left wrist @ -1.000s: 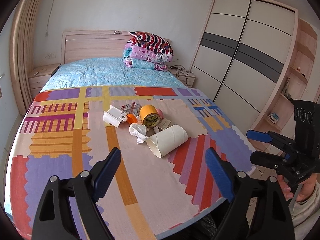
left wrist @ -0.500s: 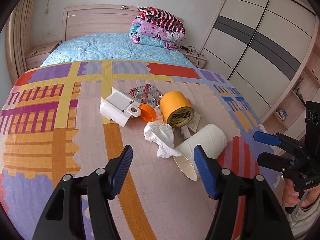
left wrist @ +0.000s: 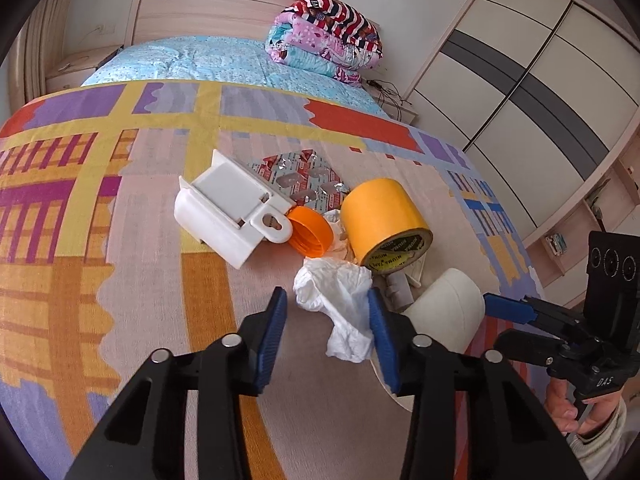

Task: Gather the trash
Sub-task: 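Grasp the white tissue with the left gripper while the right gripper grasps the paper tube, then carry the tissue and paper tube in both grippers down over the black bin, then open both grippers to drop the tissue and tube into the bin, then raise both tools back over the bed toward the remaining items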

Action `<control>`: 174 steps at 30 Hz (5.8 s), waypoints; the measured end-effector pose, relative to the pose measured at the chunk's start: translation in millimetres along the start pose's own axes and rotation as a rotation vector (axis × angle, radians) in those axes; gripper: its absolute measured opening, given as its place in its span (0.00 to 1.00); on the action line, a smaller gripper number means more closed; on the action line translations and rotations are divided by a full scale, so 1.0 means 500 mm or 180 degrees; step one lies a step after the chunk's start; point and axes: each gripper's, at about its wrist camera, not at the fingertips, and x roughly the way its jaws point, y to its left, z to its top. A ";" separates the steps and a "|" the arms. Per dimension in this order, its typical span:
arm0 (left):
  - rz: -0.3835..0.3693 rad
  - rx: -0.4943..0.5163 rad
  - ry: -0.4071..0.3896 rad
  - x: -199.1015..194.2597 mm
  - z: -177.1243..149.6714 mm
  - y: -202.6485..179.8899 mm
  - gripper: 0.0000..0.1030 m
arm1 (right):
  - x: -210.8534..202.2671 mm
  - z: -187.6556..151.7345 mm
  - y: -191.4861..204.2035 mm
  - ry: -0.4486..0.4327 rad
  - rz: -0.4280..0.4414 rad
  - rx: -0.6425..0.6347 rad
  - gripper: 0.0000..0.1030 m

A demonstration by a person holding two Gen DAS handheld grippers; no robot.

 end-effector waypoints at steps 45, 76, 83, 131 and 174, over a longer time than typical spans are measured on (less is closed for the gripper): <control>0.0065 0.0529 -0.0539 -0.252 -0.151 -0.157 0.09 | -0.211 -0.101 0.136 -0.0411 -0.0196 -0.0313 0.02; -0.0034 0.0981 0.0148 -0.296 -0.502 -0.229 0.09 | -0.230 -0.386 0.228 0.0274 0.0002 -0.0622 0.02; 0.0055 0.0972 0.0575 -0.210 -0.571 -0.208 0.09 | -0.179 -0.437 0.216 0.0587 0.0042 -0.0523 0.02; 0.0101 0.0734 0.0655 -0.187 -0.540 -0.181 0.58 | -0.118 -0.462 0.193 0.0843 -0.0022 -0.0359 0.23; 0.0636 0.1065 -0.0360 -0.235 -0.094 -0.051 0.63 | -0.063 -0.062 0.223 -0.0120 -0.0548 -0.0970 0.54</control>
